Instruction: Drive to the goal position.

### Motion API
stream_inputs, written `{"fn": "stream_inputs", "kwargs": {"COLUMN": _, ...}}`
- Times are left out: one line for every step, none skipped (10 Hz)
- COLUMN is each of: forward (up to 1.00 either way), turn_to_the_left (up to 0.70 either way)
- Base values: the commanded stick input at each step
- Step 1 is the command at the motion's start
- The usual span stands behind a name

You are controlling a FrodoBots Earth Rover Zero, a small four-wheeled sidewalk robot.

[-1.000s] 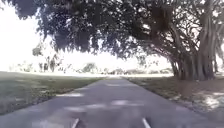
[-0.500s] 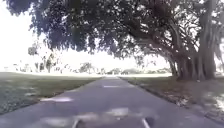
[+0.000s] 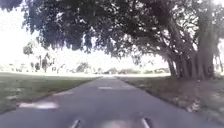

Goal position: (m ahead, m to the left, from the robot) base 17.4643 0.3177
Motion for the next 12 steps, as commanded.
{"fn": "stream_inputs", "kwargs": {"forward": 0.85, "turn_to_the_left": 0.34}}
{"fn": "stream_inputs", "kwargs": {"forward": 0.85, "turn_to_the_left": 0.34}}
{"fn": "stream_inputs", "kwargs": {"forward": 0.85, "turn_to_the_left": 0.34}}
{"fn": "stream_inputs", "kwargs": {"forward": 0.85, "turn_to_the_left": 0.34}}
{"fn": "stream_inputs", "kwargs": {"forward": 0.85, "turn_to_the_left": 0.34}}
{"fn": "stream_inputs", "kwargs": {"forward": 0.85, "turn_to_the_left": 0.27}}
{"fn": "stream_inputs", "kwargs": {"forward": 0.85, "turn_to_the_left": 0.00}}
{"fn": "stream_inputs", "kwargs": {"forward": 0.85, "turn_to_the_left": 0.00}}
{"fn": "stream_inputs", "kwargs": {"forward": 0.85, "turn_to_the_left": 0.00}}
{"fn": "stream_inputs", "kwargs": {"forward": 0.85, "turn_to_the_left": 0.00}}
{"fn": "stream_inputs", "kwargs": {"forward": 0.85, "turn_to_the_left": 0.00}}
{"fn": "stream_inputs", "kwargs": {"forward": 0.85, "turn_to_the_left": 0.00}}
